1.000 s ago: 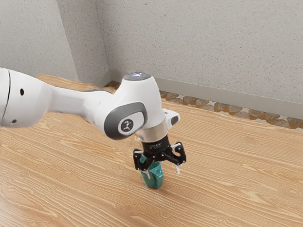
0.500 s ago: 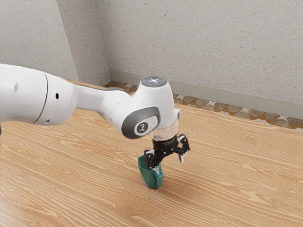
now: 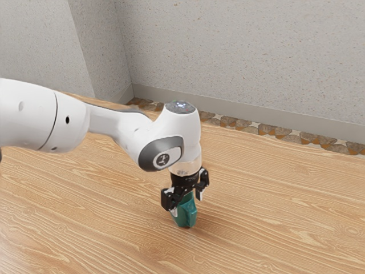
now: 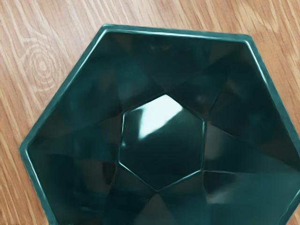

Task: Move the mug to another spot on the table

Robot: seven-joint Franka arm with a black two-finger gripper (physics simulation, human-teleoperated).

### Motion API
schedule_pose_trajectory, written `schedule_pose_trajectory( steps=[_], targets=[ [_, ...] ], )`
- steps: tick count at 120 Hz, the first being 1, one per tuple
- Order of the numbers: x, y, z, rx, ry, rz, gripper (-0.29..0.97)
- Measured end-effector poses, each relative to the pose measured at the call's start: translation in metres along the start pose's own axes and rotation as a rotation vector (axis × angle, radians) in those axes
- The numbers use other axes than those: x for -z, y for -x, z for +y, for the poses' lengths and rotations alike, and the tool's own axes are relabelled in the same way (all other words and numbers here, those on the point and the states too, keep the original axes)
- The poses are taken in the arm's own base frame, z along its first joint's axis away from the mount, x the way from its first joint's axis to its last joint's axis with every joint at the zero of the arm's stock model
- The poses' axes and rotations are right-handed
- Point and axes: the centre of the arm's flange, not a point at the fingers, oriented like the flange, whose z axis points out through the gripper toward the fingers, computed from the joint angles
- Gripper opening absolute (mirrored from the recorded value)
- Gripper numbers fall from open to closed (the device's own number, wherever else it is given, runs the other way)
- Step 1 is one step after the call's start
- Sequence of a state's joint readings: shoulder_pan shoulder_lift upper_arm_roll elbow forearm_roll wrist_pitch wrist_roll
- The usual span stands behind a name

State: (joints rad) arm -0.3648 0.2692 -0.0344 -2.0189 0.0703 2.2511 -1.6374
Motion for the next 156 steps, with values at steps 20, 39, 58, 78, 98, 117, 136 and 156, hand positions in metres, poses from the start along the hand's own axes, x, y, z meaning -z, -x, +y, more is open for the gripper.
schedule_pose_trajectory(
  steps=[20,39,58,78,98,117,136,156],
  targets=[
    [-0.006,0.007,-0.005,0.035,-0.011,0.000,0.65],
    [-0.017,0.016,-0.007,0.053,-0.018,0.000,0.61],
    [-0.032,0.016,-0.008,0.073,-0.017,0.000,0.59],
    [-0.034,0.022,-0.005,0.069,0.004,0.010,0.52],
    [-0.032,0.023,-0.006,0.064,0.016,0.025,0.40],
    [-0.035,0.026,-0.008,0.064,0.014,0.029,0.33],
    [-0.035,0.026,-0.008,0.067,0.020,0.031,0.27],
    [-0.032,0.028,-0.008,0.060,0.028,0.040,0.21]
  ],
)
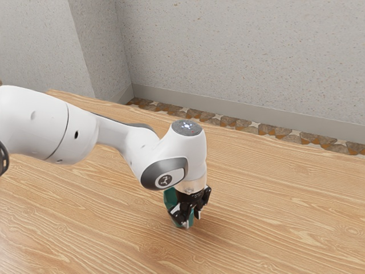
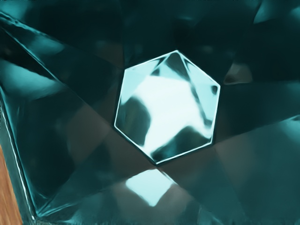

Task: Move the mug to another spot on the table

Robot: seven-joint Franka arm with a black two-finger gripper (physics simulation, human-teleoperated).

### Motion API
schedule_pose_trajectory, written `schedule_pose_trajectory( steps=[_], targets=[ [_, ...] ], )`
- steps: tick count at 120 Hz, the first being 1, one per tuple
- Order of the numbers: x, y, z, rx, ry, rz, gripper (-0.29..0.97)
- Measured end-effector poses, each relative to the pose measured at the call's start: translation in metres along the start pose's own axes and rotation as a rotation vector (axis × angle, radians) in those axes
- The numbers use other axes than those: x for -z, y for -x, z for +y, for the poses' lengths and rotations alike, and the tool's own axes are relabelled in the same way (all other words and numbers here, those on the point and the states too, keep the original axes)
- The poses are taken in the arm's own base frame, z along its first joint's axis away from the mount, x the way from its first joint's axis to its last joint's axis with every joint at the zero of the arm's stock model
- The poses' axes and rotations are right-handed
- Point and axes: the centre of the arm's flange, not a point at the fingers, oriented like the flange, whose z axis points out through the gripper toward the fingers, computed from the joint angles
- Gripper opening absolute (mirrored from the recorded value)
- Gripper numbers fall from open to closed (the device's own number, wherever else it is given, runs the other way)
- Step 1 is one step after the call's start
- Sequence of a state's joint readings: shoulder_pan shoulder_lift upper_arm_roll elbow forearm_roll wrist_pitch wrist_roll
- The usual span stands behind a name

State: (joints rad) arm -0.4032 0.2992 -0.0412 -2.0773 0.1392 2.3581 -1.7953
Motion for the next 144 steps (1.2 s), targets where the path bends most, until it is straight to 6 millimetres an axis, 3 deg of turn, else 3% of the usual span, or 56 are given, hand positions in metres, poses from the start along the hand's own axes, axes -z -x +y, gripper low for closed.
schedule_pose_trajectory(
  steps=[60,98,130,144],
  targets=[
    [0.000,-0.002,-0.004,-0.040,0.008,0.047,0.11],
    [0.012,-0.013,-0.002,-0.089,0.044,0.116,0.08],
    [0.035,-0.020,-0.009,-0.125,0.077,0.168,-0.03],
    [0.065,-0.045,-0.009,-0.094,0.116,0.189,-0.05]
  ],
)
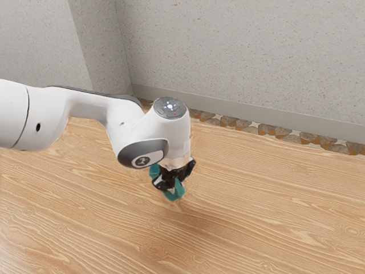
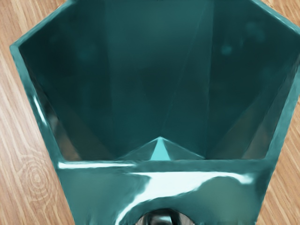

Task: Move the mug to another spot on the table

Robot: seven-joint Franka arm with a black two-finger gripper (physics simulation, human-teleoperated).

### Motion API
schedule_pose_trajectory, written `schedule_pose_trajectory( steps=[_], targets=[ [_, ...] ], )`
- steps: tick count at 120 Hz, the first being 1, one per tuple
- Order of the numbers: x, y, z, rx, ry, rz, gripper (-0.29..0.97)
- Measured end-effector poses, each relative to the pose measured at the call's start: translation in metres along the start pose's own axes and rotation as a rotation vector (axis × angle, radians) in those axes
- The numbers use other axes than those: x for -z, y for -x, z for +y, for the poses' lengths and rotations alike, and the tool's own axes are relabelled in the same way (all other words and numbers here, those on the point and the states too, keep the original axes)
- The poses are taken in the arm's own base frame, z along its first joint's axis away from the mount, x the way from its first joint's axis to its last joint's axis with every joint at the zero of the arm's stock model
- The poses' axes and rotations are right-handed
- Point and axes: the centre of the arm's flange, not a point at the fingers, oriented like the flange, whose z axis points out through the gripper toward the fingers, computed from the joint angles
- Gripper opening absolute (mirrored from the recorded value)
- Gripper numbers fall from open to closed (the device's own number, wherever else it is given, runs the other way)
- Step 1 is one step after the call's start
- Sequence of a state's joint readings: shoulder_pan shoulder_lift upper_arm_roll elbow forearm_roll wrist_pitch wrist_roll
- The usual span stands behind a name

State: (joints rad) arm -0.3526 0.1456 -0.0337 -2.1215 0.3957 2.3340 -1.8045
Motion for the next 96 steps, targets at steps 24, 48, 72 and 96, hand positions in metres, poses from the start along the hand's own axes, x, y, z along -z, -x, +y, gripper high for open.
schedule_pose_trajectory(
  steps=[24,48,72,96],
  targets=[
    [0.007,-0.069,-0.009,0.045,-0.005,0.076,-0.05],
    [-0.003,-0.100,-0.032,-0.071,-0.015,0.106,-0.05],
    [-0.004,-0.118,-0.040,-0.297,-0.007,0.116,-0.04],
    [-0.005,-0.123,-0.045,-0.559,0.016,0.100,-0.03]
  ],
)
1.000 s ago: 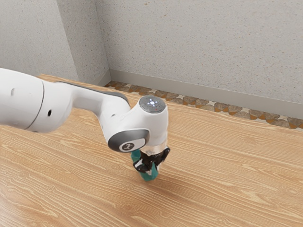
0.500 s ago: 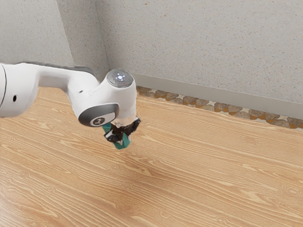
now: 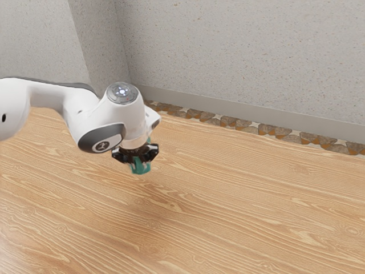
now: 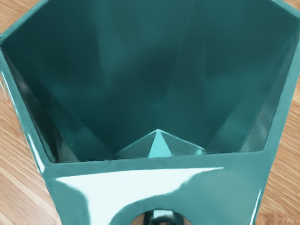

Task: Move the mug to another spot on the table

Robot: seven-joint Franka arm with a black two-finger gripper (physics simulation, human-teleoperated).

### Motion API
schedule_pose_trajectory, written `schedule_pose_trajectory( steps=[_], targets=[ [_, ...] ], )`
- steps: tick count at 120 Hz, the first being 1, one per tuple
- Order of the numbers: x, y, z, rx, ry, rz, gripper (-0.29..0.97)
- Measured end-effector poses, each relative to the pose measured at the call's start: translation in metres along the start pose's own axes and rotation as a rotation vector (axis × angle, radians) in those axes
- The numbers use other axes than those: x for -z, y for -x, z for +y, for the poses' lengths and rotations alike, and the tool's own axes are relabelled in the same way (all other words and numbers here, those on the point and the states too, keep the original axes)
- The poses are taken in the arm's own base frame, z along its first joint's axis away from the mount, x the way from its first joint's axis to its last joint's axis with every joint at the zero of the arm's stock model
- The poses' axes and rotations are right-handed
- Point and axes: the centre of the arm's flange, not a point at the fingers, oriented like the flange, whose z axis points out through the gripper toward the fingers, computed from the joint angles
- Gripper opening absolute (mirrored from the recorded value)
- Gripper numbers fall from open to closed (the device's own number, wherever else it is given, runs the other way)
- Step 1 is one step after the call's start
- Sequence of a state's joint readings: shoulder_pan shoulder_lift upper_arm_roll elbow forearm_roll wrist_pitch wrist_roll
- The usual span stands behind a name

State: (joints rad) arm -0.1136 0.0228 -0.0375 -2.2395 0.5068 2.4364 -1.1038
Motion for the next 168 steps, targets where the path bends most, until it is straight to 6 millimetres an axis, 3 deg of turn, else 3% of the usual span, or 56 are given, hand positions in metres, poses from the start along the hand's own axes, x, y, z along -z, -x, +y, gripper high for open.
schedule_pose_trajectory(
  steps=[30,54,71,100,124,140,168],
  targets=[
    [-0.016,-0.011,-0.003,-0.251,0.121,-0.059,-0.01],
    [-0.050,-0.025,-0.048,-0.434,0.153,-0.039,-0.02],
    [-0.057,-0.018,-0.068,-0.551,0.175,-0.014,-0.03],
    [-0.066,0.003,-0.063,-0.753,0.217,0.017,-0.05],
    [-0.081,0.002,-0.070,-0.813,0.235,0.010,-0.04],
    [-0.091,0.007,-0.087,-0.776,0.251,-0.026,-0.04],
    [-0.093,0.021,-0.104,-0.775,0.259,-0.050,-0.03]
  ],
)
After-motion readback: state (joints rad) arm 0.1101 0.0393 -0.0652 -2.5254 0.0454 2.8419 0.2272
